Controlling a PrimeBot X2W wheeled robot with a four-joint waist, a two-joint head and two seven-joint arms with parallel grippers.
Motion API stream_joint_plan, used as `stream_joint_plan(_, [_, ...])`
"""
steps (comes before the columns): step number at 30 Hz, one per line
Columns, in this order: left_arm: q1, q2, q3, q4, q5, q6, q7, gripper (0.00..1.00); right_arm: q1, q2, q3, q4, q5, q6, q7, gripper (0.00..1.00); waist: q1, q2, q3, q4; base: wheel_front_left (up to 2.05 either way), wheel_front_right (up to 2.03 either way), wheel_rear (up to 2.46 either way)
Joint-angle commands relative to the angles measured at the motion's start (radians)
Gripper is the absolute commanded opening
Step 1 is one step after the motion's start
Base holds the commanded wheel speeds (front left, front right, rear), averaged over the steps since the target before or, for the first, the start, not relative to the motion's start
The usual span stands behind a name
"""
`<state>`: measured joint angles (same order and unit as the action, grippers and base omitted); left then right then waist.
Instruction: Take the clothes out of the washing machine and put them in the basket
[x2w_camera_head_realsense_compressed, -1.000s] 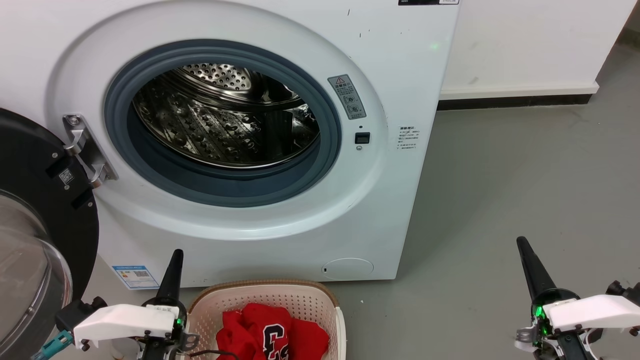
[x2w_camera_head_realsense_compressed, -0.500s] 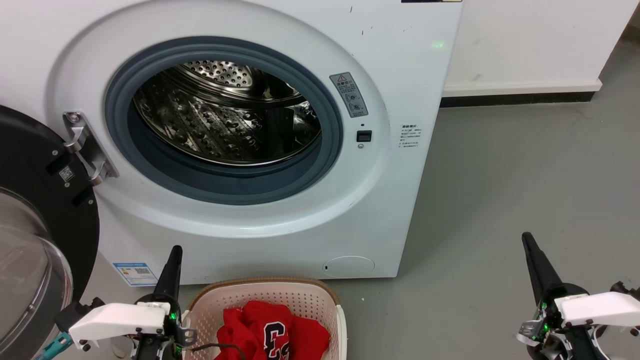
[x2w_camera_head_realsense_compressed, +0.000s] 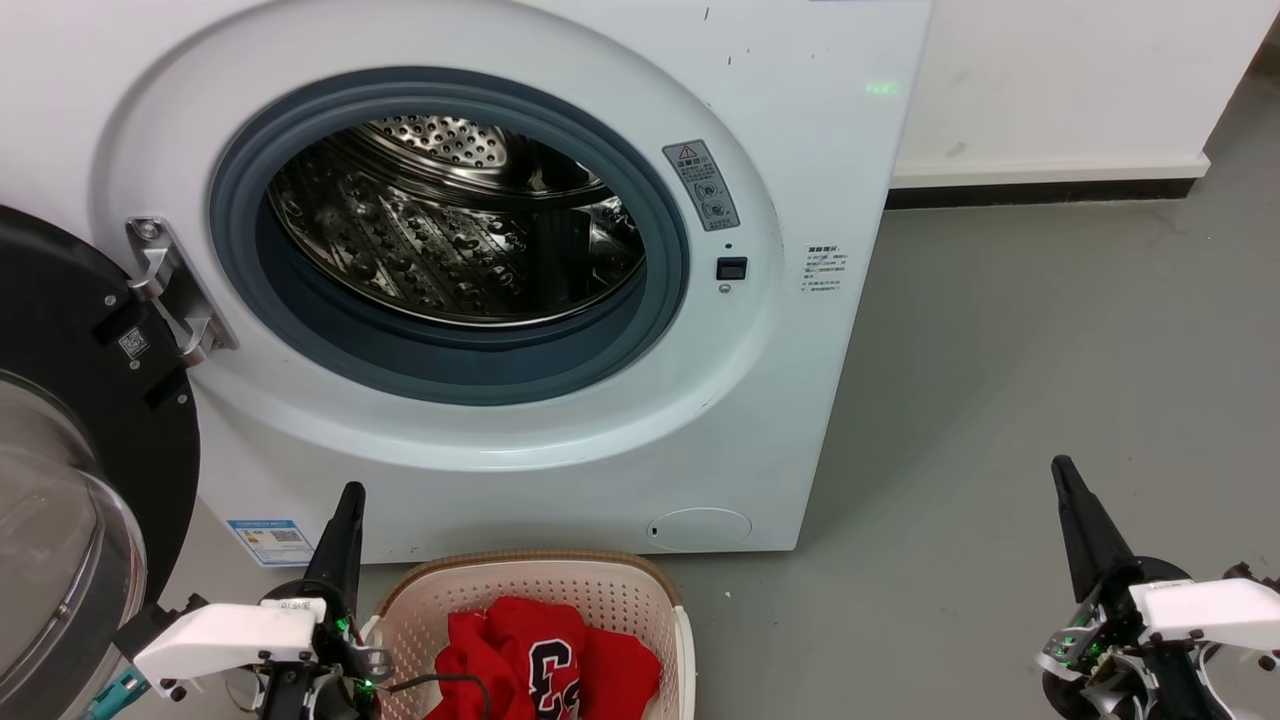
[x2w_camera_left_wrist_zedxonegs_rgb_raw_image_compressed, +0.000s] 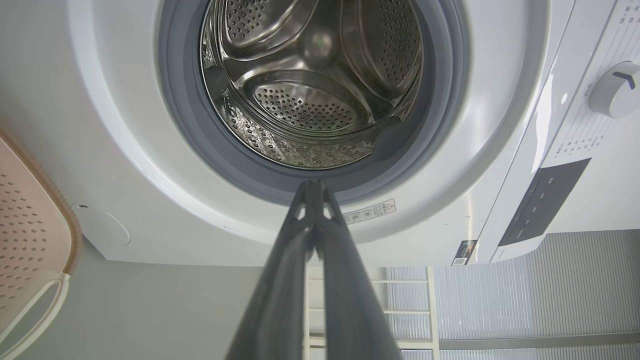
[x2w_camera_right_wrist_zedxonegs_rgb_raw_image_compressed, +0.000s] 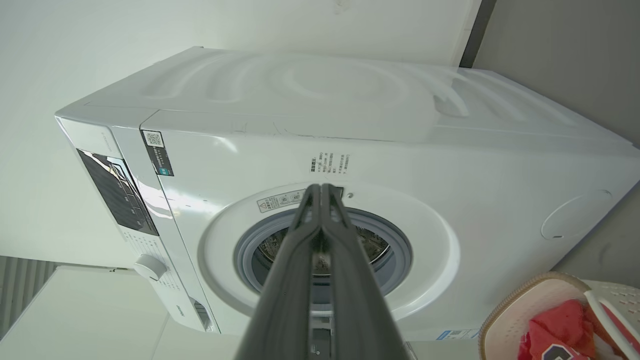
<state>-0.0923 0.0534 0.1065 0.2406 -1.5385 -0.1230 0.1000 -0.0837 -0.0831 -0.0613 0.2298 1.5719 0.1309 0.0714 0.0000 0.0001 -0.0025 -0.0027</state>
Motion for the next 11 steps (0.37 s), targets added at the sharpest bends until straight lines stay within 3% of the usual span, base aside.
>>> stream_joint_plan(1, [-0.018,-0.002,0.005,0.002,-0.015,-0.005,0.005,0.0,-0.022,0.003,-0.004,0.003,0.016,0.0,0.003,0.0,0.0,-0.0001,0.0,0.0,0.0,0.0,0.0])
stream_joint_plan(11, [-0.021,-0.005,0.011,0.006,-0.077,-0.011,0.018,0.0,-0.027,0.005,-0.014,0.016,0.077,0.0,0.012,0.0,0.0,-0.0001,0.006,0.003,0.0,0.0,0.0])
